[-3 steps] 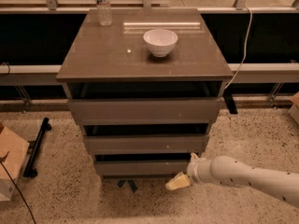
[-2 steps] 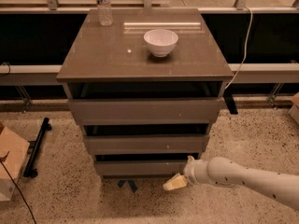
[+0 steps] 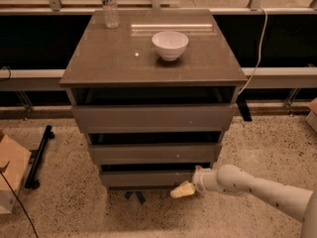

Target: Open bottom drawer

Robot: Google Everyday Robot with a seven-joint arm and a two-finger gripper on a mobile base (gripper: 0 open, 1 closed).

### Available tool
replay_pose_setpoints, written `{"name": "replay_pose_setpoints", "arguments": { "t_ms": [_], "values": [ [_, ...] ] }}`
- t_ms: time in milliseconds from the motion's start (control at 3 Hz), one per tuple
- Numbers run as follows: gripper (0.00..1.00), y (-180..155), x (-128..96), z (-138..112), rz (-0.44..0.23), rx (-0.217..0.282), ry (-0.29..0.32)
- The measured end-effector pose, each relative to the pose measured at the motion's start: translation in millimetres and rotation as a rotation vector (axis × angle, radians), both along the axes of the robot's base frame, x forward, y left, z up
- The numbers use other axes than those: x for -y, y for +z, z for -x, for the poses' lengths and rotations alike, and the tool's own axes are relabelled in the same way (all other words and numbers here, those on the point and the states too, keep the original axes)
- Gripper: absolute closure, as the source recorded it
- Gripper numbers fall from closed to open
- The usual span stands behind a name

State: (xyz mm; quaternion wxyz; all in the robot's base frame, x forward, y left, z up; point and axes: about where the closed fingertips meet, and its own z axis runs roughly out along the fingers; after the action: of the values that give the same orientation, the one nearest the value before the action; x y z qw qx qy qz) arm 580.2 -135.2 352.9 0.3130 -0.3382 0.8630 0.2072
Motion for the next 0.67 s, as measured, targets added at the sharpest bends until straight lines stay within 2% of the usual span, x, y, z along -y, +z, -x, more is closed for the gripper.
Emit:
{"name": "replay_pose_setpoints", "arguments": {
  "t_ms": [667],
  "values": [
    [0.0, -39, 3, -27, -0.073, -0.046, -0.038]
  ]
}}
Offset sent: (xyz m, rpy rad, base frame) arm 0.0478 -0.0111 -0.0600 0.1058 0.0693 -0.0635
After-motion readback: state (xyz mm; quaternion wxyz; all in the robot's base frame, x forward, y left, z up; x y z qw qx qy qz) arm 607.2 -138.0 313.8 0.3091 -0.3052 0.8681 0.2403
